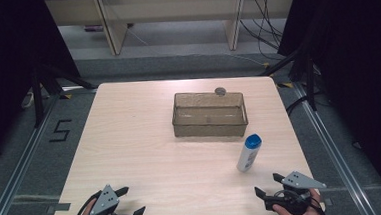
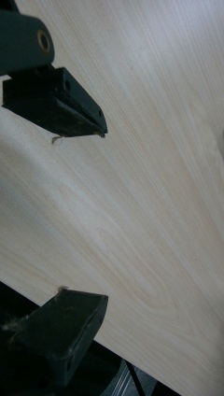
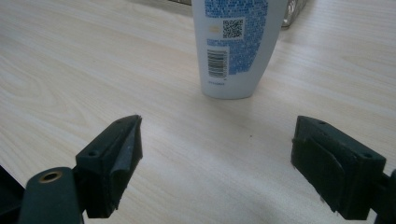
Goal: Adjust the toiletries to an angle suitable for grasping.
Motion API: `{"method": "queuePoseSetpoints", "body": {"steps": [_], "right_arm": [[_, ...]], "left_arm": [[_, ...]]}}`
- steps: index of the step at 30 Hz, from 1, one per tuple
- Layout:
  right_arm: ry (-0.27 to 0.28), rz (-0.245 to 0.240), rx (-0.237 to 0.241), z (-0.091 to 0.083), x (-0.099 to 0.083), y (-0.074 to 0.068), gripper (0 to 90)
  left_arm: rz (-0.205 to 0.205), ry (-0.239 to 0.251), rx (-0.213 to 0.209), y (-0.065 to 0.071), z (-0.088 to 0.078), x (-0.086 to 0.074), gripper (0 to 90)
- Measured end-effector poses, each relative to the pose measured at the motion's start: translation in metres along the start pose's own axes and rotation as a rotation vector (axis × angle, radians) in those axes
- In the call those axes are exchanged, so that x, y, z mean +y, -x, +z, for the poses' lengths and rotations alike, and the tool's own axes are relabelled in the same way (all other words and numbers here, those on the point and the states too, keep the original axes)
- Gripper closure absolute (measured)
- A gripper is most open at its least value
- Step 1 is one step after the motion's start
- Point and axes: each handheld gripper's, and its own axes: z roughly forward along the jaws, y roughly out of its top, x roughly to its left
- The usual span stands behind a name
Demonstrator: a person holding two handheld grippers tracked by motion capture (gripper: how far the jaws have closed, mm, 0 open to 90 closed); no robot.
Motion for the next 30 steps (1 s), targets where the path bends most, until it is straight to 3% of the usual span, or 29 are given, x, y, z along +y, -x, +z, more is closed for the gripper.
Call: {"method": "queuePoseSetpoints", "body": {"steps": [4, 5, 6, 12, 13, 15, 16, 18, 20, 21, 22, 25, 27, 28, 30], "right_arm": [[0.001, -0.002, -0.002, 0.0, 0.0, 0.0, 17.6], [-0.006, 0.026, 0.004, -0.001, 0.0, -0.002, 17.6], [0.007, 0.005, -0.002, -0.001, 0.0, 0.0, 17.6], [0.023, 0.016, -0.014, -0.001, 0.002, 0.002, 17.5], [0.014, 0.053, -0.004, -0.001, 0.002, -0.001, 17.4], [0.03, 0.013, -0.011, 0.0, 0.003, 0.002, 17.3], [0.027, 0.045, -0.012, 0.001, 0.004, -0.001, 17.3], [0.049, 0.005, -0.026, 0.003, 0.006, 0.002, 17.3], [0.059, 0.015, -0.016, 0.003, 0.008, 0.001, 17.3], [0.059, 0.054, -0.018, 0.003, 0.008, -0.002, 17.2], [0.068, 0.004, -0.031, 0.004, 0.009, 0.002, 17.1], [0.074, 0.031, -0.013, 0.007, 0.011, 0.001, 16.2], [0.074, 0.001, -0.015, 0.009, 0.014, 0.002, 16.2], [0.064, 0.041, -0.02, 0.009, 0.014, -0.001, 16.2], [0.064, 0.0, -0.022, 0.012, 0.015, 0.001, 16.1]], "left_arm": [[-0.001, -0.003, 0.003, 0.0, 0.0, 0.0, 15.0], [0.0, -0.004, 0.003, 0.0, 0.0, 0.0, 15.0], [0.002, -0.004, 0.002, 0.0, 0.0, 0.0, 15.0], [0.001, -0.01, 0.003, 0.0, 0.0, 0.0, 15.0], [0.001, -0.012, 0.003, 0.0, 0.0, 0.0, 15.0], [0.0, -0.012, 0.003, 0.0, 0.0, 0.0, 15.0], [0.001, -0.01, 0.003, 0.0, 0.0, 0.001, 15.0], [0.002, -0.011, 0.003, 0.0, 0.0, 0.0, 15.0], [-0.001, -0.01, 0.003, 0.0, 0.0, 0.001, 15.0], [-0.001, -0.01, 0.003, 0.0, 0.0, 0.001, 15.0], [0.005, -0.017, 0.006, 0.0, 0.0, 0.0, 15.0], [-0.005, -0.013, 0.004, 0.0, 0.001, 0.0, 15.0], [-0.009, -0.01, 0.004, 0.0, 0.001, 0.0, 15.0], [-0.009, -0.012, 0.005, 0.0, 0.001, 0.0, 15.0], [-0.008, -0.012, 0.004, 0.0, 0.001, 0.0, 15.0]]}}
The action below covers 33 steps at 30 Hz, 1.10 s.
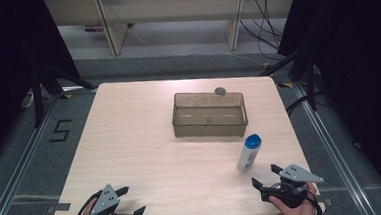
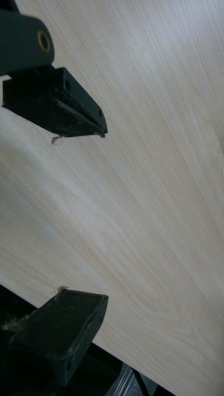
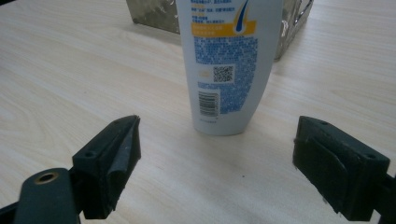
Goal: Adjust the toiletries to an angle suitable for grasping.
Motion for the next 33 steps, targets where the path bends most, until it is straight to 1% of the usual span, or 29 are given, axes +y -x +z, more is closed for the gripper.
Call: {"method": "queuePoseSetpoints", "body": {"steps": [1, 2, 3, 4, 5, 6, 7, 9, 12, 15, 16, 17, 18, 19, 21, 23, 25, 27, 28, 30, 32, 33], "right_arm": [[-0.007, -0.004, -0.002, 0.001, 0.0, 0.0, 16.1], [-0.008, -0.007, 0.005, 0.001, 0.001, 0.0, 16.0], [-0.021, 0.006, 0.009, 0.002, 0.001, 0.0, 15.9], [-0.012, 0.0, 0.004, 0.003, 0.001, 0.0, 15.9], [-0.009, -0.024, -0.005, 0.003, 0.002, 0.002, 15.8], [-0.003, -0.016, -0.006, 0.004, 0.003, 0.002, 15.7], [0.0, -0.023, -0.004, 0.005, 0.003, 0.002, 15.7], [0.008, -0.019, -0.004, 0.006, 0.005, 0.003, 15.7], [0.013, -0.026, -0.011, 0.008, 0.007, 0.004, 15.7], [0.02, -0.022, -0.008, 0.01, 0.009, 0.006, 15.7], [0.025, -0.026, -0.016, 0.011, 0.009, 0.006, 15.7], [0.028, -0.021, -0.01, 0.012, 0.01, 0.007, 15.7], [0.029, -0.02, -0.011, 0.013, 0.011, 0.007, 15.7], [0.027, -0.023, -0.009, 0.013, 0.011, 0.008, 15.7], [0.03, -0.026, -0.013, 0.015, 0.012, 0.009, 15.6], [0.027, -0.019, -0.006, 0.016, 0.013, 0.008, 15.6], [0.033, -0.027, -0.008, 0.018, 0.013, 0.009, 15.6], [0.028, -0.027, -0.004, 0.019, 0.014, 0.009, 15.6], [0.021, -0.015, 0.007, 0.02, 0.014, 0.008, 15.6], [0.026, -0.026, 0.004, 0.022, 0.015, 0.009, 15.6], [0.027, -0.019, 0.003, 0.024, 0.016, 0.009, 15.6], [0.028, -0.023, -0.001, 0.025, 0.016, 0.009, 15.6]], "left_arm": [[0.003, -0.001, 0.0, 0.0, 0.0, 0.0, 15.0], [0.009, -0.009, 0.001, 0.0, -0.001, 0.0, 15.0], [0.009, -0.009, 0.001, 0.0, -0.001, 0.0, 15.0], [0.007, -0.008, 0.002, 0.0, -0.001, 0.0, 15.0], [0.007, -0.007, 0.002, 0.0, -0.001, 0.0, 15.0], [0.009, -0.008, 0.002, 0.0, -0.001, 0.0, 15.0], [0.009, -0.009, 0.0, 0.0, -0.001, 0.0, 15.0], [0.006, -0.012, -0.004, 0.0, -0.001, 0.0, 15.0], [0.01, -0.009, -0.001, 0.0, 0.0, 0.0, 15.0], [0.005, -0.009, 0.005, 0.0, 0.0, 0.0, 15.0], [0.007, -0.012, -0.004, 0.0, -0.001, 0.0, 15.0], [0.009, -0.01, -0.003, 0.0, 0.0, 0.0, 15.0], [0.005, -0.01, 0.003, 0.0, 0.0, 0.0, 15.0], [0.013, -0.014, -0.002, -0.001, 0.0, 0.0, 15.0], [0.006, -0.011, 0.005, 0.0, 0.0, 0.0, 15.0], [0.009, -0.01, 0.001, 0.0, 0.0, 0.0, 15.0], [0.013, -0.015, -0.001, -0.001, 0.0, 0.0, 15.0], [0.005, -0.009, 0.003, 0.0, 0.0, 0.0, 15.0], [0.004, -0.009, 0.002, 0.0, 0.0, 0.0, 15.0], [0.003, -0.007, 0.002, 0.0, 0.0, 0.0, 15.0], [0.007, -0.011, 0.004, 0.0, 0.0, 0.0, 15.0], [0.005, -0.009, 0.0, 0.0, 0.0, 0.0, 15.0]]}}
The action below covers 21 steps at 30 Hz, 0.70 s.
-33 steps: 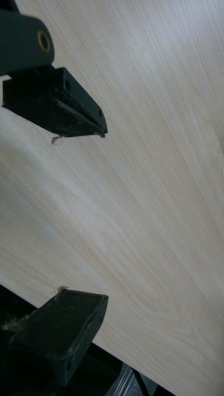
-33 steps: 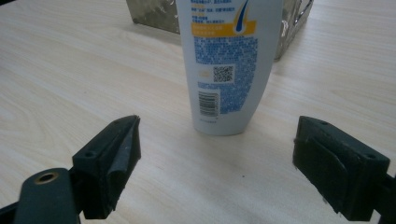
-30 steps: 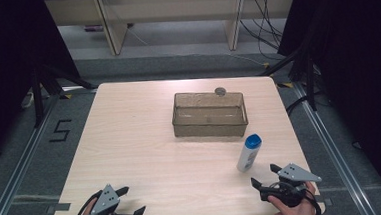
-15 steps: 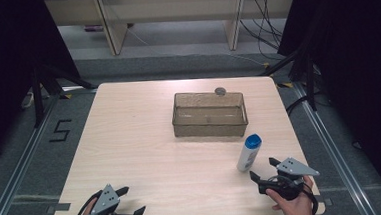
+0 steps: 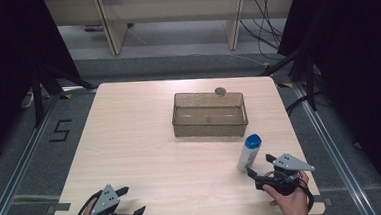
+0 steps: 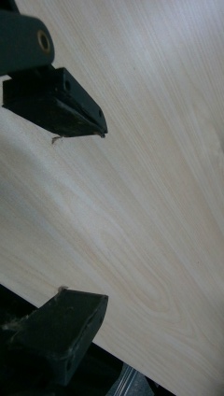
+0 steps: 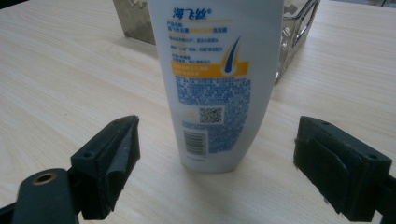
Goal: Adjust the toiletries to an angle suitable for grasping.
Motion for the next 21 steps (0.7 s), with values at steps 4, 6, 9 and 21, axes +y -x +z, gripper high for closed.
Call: {"method": "queuePoseSetpoints", "body": {"steps": [4, 6, 9, 21], "right_arm": [[0.001, -0.002, -0.001, 0.003, 0.003, 0.001, 15.6], [0.008, 0.003, -0.003, 0.004, 0.003, 0.0, 15.6], [0.005, 0.002, 0.004, 0.009, 0.005, 0.001, 15.6], [0.019, -0.003, 0.004, 0.018, 0.01, 0.002, 15.6]], "left_arm": [[-0.003, 0.01, 0.007, 0.0, 0.001, 0.0, 15.0], [-0.003, -0.002, 0.002, 0.0, 0.0, 0.0, 15.0], [-0.001, 0.007, 0.002, 0.0, 0.0, 0.0, 15.0], [-0.003, 0.003, -0.005, 0.0, 0.0, 0.0, 15.0]]}}
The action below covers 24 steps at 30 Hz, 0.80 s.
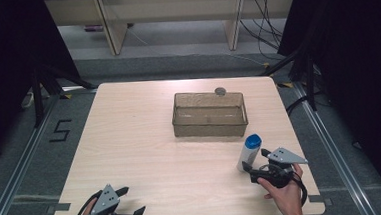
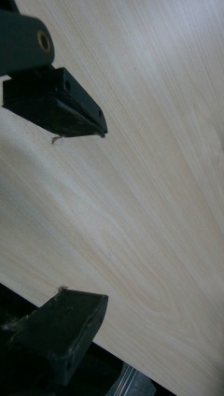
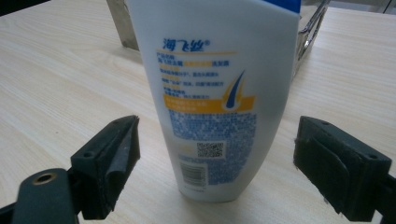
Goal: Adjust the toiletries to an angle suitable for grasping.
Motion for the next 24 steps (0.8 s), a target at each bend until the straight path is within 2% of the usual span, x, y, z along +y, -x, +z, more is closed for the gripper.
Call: {"method": "queuePoseSetpoints", "body": {"steps": [7, 12, 17, 18, 24], "right_arm": [[0.002, 0.002, -0.002, 0.004, 0.002, 0.001, 15.5], [0.0, -0.023, -0.015, 0.009, 0.004, 0.0, 15.6], [-0.004, 0.0, 0.006, 0.013, 0.005, -0.001, 15.6], [-0.005, -0.016, -0.008, 0.014, 0.005, -0.001, 15.7], [0.0, -0.014, -0.011, 0.016, 0.007, 0.0, 15.7]], "left_arm": [[0.0, 0.003, 0.001, 0.0, 0.0, 0.0, 15.0], [0.003, 0.001, 0.007, 0.0, 0.0, 0.0, 15.0], [-0.001, 0.005, 0.002, 0.0, 0.0, 0.0, 15.0], [-0.002, 0.006, 0.005, 0.0, 0.0, 0.0, 15.0], [0.004, 0.001, 0.007, 0.0, 0.0, 0.0, 15.1]]}}
